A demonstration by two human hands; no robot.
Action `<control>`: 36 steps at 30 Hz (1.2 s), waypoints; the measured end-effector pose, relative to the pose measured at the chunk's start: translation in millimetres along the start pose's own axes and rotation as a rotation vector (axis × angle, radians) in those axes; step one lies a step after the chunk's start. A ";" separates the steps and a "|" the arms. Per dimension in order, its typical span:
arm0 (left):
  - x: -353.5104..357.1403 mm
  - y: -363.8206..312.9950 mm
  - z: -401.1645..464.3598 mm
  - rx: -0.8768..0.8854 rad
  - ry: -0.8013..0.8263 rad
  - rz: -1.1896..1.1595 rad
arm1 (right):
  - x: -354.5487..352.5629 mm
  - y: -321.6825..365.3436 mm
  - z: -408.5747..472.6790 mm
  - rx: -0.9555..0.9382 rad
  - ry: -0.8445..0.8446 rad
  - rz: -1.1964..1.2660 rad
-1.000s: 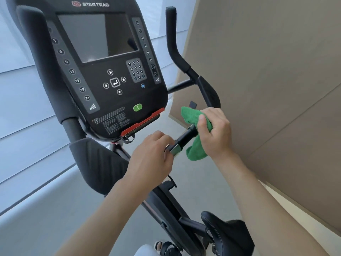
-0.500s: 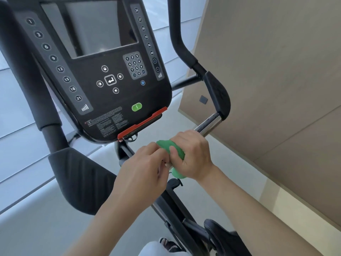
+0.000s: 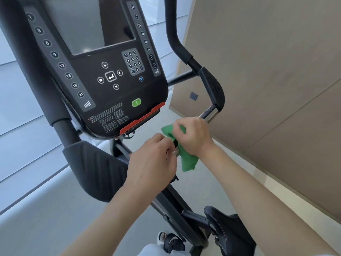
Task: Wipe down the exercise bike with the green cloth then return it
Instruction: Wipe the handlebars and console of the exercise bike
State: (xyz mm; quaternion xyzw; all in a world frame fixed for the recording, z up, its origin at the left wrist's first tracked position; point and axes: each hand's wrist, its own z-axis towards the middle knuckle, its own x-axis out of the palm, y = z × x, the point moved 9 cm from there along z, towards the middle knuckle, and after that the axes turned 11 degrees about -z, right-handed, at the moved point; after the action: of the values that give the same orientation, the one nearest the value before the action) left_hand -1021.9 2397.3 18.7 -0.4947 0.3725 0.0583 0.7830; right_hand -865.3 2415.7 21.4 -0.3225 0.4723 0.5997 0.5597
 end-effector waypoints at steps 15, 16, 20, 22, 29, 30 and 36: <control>-7.5 0.7 -5.2 0.056 -0.052 -0.100 | 11.7 3.5 -3.4 -0.012 0.070 -0.048; -6.0 0.6 -4.8 0.055 -0.047 -0.087 | 12.2 2.9 2.0 0.006 0.105 -0.056; -2.4 1.8 -4.7 0.032 -0.031 -0.031 | 7.4 8.3 16.8 0.069 0.140 -0.036; -2.1 1.2 -4.1 0.026 -0.020 -0.015 | -1.2 6.3 14.2 0.112 0.061 0.017; -9.4 5.4 -5.5 -0.004 -0.046 -0.065 | -40.0 2.9 -17.6 0.163 -0.251 0.168; -9.7 5.6 -5.2 -0.005 -0.048 -0.074 | -50.6 -1.1 -21.0 0.158 -0.290 0.180; -8.7 0.4 -3.0 -0.019 -0.053 -0.071 | -101.8 -21.5 -3.1 0.174 -0.413 0.190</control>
State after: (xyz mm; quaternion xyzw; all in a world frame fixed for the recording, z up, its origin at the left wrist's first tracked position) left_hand -1029.9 2397.5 23.3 -0.5133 0.3335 0.0472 0.7894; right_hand -827.9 2373.9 109.1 -0.0976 0.4259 0.6599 0.6112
